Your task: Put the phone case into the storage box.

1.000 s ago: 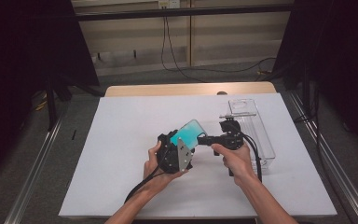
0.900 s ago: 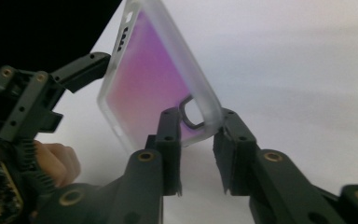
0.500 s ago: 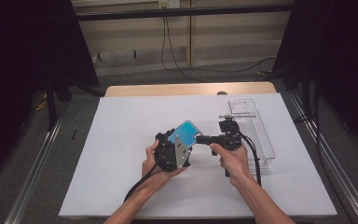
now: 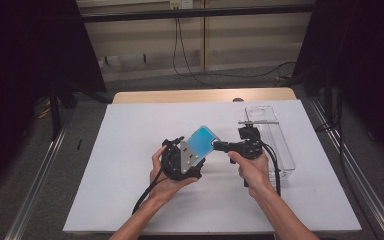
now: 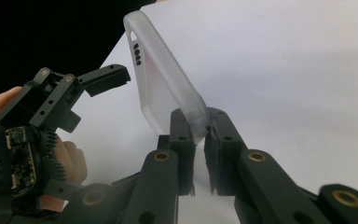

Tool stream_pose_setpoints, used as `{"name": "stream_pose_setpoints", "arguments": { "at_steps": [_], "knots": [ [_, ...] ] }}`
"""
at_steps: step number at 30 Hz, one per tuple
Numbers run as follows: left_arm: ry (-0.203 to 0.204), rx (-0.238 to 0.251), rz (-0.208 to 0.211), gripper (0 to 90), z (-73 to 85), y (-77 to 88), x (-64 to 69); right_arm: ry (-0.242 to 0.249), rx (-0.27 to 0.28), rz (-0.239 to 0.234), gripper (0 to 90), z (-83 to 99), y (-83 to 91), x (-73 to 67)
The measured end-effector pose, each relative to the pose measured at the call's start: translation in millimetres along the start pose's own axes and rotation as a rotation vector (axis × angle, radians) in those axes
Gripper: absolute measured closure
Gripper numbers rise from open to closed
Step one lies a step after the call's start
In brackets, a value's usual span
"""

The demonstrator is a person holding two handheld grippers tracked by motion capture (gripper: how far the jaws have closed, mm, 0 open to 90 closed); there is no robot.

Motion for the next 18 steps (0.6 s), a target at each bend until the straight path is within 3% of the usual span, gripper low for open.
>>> {"name": "stream_pose_setpoints", "arguments": {
  "at_steps": [3, 6, 12, 15, 18],
  "knots": [
    [0.024, 0.001, 0.033, 8.3, -0.5, 1.6, -1.9, 0.022, 0.015, -0.012, 82.5, -0.8, 1.8, -0.4],
    [0.085, 0.018, 0.061, 7.2, -1.3, 4.0, -5.7, 0.039, 0.026, -0.007, 82.6, -1.0, 4.1, -0.7],
    [0.157, 0.028, 0.097, 6.1, -1.8, 11.0, -15.1, 0.075, 0.048, -0.002, 82.9, -0.6, 7.1, -1.4],
    [0.150, 0.006, 0.112, 6.0, 0.4, 12.7, -17.3, 0.089, 0.041, -0.004, 83.0, 0.9, 5.2, -3.9],
    [0.173, 0.026, 0.126, 5.9, -1.3, 18.2, -20.0, 0.099, 0.042, -0.001, 83.0, 2.2, 4.2, -5.2]
  ]
}}
Point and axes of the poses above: each handheld gripper's, and its own axes: y roughly backward along the jaws, z roughly out of its underside, x roughly to its right, the point moved 4 cm from there along -y, roughly forward along the jaws, and after that the axes turned 4 degrees about -y, right-handed, at the moved point
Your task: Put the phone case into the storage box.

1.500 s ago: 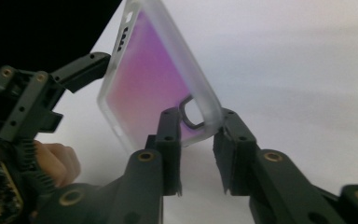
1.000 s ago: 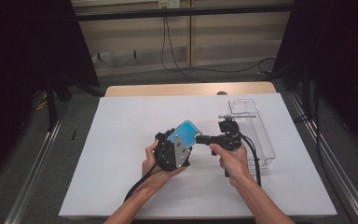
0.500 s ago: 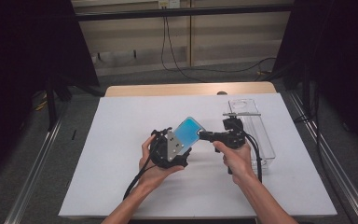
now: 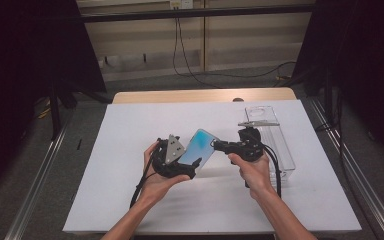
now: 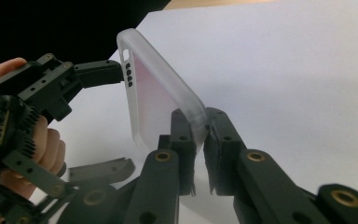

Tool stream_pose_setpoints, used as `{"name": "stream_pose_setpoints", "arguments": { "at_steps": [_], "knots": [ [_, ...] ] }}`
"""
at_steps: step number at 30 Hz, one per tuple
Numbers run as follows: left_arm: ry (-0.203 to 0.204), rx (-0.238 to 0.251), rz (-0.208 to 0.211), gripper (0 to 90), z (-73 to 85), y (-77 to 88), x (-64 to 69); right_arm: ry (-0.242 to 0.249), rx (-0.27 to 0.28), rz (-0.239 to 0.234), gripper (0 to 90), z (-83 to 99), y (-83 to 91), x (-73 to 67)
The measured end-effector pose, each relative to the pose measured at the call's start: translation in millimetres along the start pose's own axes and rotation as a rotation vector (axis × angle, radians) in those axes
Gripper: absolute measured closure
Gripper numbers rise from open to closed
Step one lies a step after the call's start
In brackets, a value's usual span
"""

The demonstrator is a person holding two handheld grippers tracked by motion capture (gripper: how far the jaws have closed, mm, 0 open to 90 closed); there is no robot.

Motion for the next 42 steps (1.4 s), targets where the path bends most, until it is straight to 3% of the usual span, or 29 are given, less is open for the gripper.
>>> {"name": "stream_pose_setpoints", "arguments": {
  "at_steps": [8, 10, 12, 16, 20, 23, 27, 35, 42],
  "knots": [
    [0.058, -0.006, -0.016, 3.6, 4.0, 7.7, -3.0, 0.010, 0.041, 0.002, 83.1, -3.2, 9.0, 1.2],
    [0.094, 0.010, 0.006, 3.6, 7.3, 10.2, -5.0, 0.021, 0.049, 0.012, 83.1, -4.0, 11.9, 2.5],
    [0.102, 0.016, 0.013, 3.6, 10.3, 12.1, -7.3, 0.027, 0.058, 0.021, 83.1, -4.1, 13.8, 3.1],
    [0.111, 0.021, -0.024, 3.6, 13.7, 17.5, -13.2, 0.049, 0.071, 0.027, 83.1, -4.4, 15.7, 2.6],
    [0.157, 0.074, -0.021, 3.6, 15.2, 23.4, -17.9, 0.059, 0.079, 0.039, 83.2, -5.1, 16.8, 3.8],
    [0.162, 0.121, -0.052, 3.6, 18.2, 26.5, -20.4, 0.065, 0.087, 0.045, 83.1, -5.9, 18.1, 5.0],
    [0.200, 0.140, -0.047, 3.6, 26.0, 28.8, -22.9, 0.073, 0.095, 0.055, 83.1, -6.7, 20.4, 6.5],
    [0.241, 0.164, -0.077, 3.7, 43.0, 39.3, -32.6, 0.080, 0.109, 0.067, 83.2, -9.0, 24.7, 10.3],
    [0.256, 0.181, -0.101, 3.6, 54.5, 53.0, -40.7, 0.100, 0.118, 0.089, 83.2, -12.3, 33.9, 14.5]
  ]
}}
Point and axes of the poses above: each handheld gripper's, and its own axes: y roughly backward along the jaws, z roughly out of its underside, x roughly to its right, the point moved 4 cm from there along -y, roughly forward along the jaws, and after that the axes turned 4 degrees about -y, right-handed, at the moved point
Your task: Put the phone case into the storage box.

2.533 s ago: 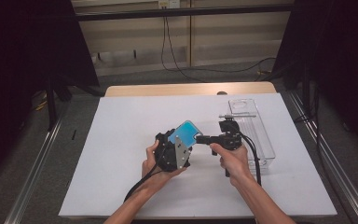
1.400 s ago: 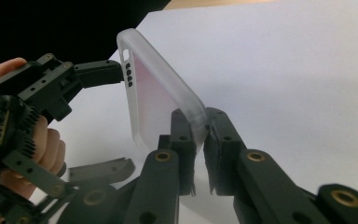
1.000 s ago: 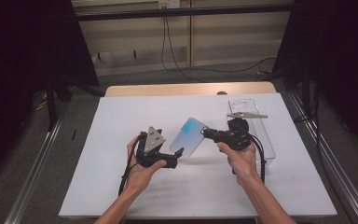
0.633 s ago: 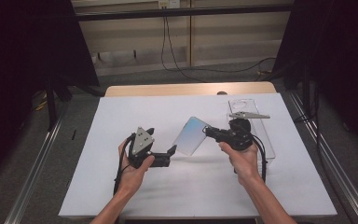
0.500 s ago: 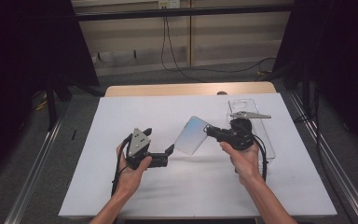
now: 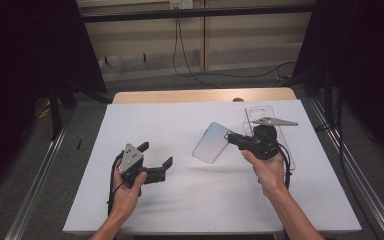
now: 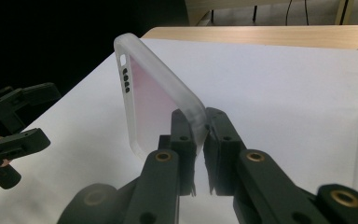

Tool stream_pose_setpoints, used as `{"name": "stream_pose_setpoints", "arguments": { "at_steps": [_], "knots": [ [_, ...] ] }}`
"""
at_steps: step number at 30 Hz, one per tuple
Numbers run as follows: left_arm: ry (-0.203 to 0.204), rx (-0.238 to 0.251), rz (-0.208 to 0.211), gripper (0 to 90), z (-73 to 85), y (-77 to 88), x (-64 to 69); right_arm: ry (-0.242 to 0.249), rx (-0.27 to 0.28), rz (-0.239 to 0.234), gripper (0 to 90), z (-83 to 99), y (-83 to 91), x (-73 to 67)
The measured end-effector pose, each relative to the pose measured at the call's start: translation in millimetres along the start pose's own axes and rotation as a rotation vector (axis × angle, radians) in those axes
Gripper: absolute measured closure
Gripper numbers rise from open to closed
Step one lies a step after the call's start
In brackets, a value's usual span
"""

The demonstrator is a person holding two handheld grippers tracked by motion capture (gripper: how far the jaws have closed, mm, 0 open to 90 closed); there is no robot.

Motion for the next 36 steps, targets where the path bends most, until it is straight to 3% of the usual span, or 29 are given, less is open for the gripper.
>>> {"name": "stream_pose_setpoints", "arguments": {
  "at_steps": [5, 12, 18, 27, 36],
  "knots": [
    [-0.010, 0.026, 0.010, 3.6, 1.0, 7.5, 0.3, -0.005, 0.011, 0.013, 83.2, -3.5, 7.2, 6.6],
    [0.023, 0.036, -0.001, 2.9, 4.1, 18.5, -2.5, 0.014, 0.031, 0.031, 83.2, -12.2, 17.3, 12.9],
    [-0.016, 0.022, -0.027, 2.1, 9.5, 27.3, -5.3, 0.018, 0.037, 0.048, 83.3, -17.7, 23.8, 20.0],
    [0.004, 0.011, -0.053, 1.9, 19.8, 46.7, -15.9, 0.031, 0.052, 0.079, 83.3, -29.4, 35.4, 27.9],
    [0.006, 0.006, -0.059, 2.0, 28.7, 59.9, -13.8, 0.046, 0.061, 0.103, 83.3, -41.4, 40.6, 32.4]
  ]
}}
Point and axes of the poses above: each handheld gripper's, and its own axes: y roughly backward along the jaws, z roughly out of its underside, x roughly to its right, the point moved 4 cm from there along -y, roughly forward along the jaws, and after that the axes turned 4 degrees about -y, right-handed, at the moved point
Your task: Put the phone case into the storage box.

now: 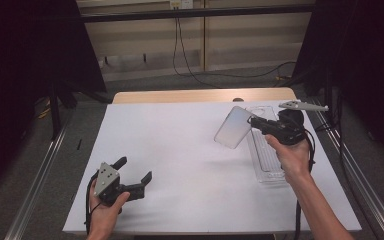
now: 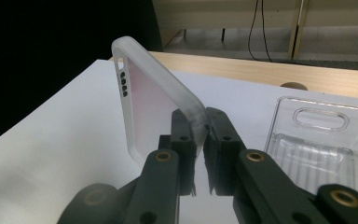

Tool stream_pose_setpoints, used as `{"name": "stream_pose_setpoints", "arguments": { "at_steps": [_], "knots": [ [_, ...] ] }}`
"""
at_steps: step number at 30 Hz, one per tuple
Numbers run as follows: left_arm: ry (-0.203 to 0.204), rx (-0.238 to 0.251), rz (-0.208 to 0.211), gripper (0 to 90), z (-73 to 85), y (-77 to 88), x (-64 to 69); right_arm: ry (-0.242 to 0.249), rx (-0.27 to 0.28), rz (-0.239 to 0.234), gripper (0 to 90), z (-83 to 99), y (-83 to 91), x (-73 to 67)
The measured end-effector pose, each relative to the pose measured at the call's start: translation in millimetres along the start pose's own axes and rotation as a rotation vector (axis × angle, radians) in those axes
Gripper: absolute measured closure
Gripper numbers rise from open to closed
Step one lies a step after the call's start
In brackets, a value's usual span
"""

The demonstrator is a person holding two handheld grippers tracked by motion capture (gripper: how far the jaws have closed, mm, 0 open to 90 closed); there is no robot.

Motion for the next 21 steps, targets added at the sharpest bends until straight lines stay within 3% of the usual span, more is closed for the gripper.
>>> {"name": "stream_pose_setpoints", "arguments": {
  "at_steps": [4, 6, 10, 18, 21],
  "knots": [
    [-0.022, -0.005, 0.007, 2.1, 4.5, 4.2, 0.1, 0.006, 0.008, 0.019, 83.3, -6.1, 3.4, 4.4],
    [-0.003, -0.005, 0.012, 2.3, 5.7, 4.2, 0.5, 0.010, 0.012, 0.027, 83.4, -8.5, 5.1, 7.4],
    [-0.011, -0.013, 0.029, 2.3, 4.8, 1.7, 2.4, 0.014, 0.023, 0.034, 83.4, -13.5, 8.6, 12.1],
    [-0.029, 0.001, 0.014, 2.3, 2.6, 3.0, 4.1, 0.010, 0.035, 0.039, 83.4, -18.2, 12.0, 16.6],
    [-0.011, 0.004, 0.002, 2.2, 3.2, 3.1, 2.1, 0.005, 0.037, 0.044, 83.4, -20.9, 12.6, 19.6]
  ]
}}
Point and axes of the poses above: each handheld gripper's, and its own axes: y roughly backward along the jaws, z roughly out of its underside, x roughly to its right, the point moved 4 cm from there along -y, roughly forward along the jaws, and after that the axes turned 4 degrees about -y, right-handed, at the moved point
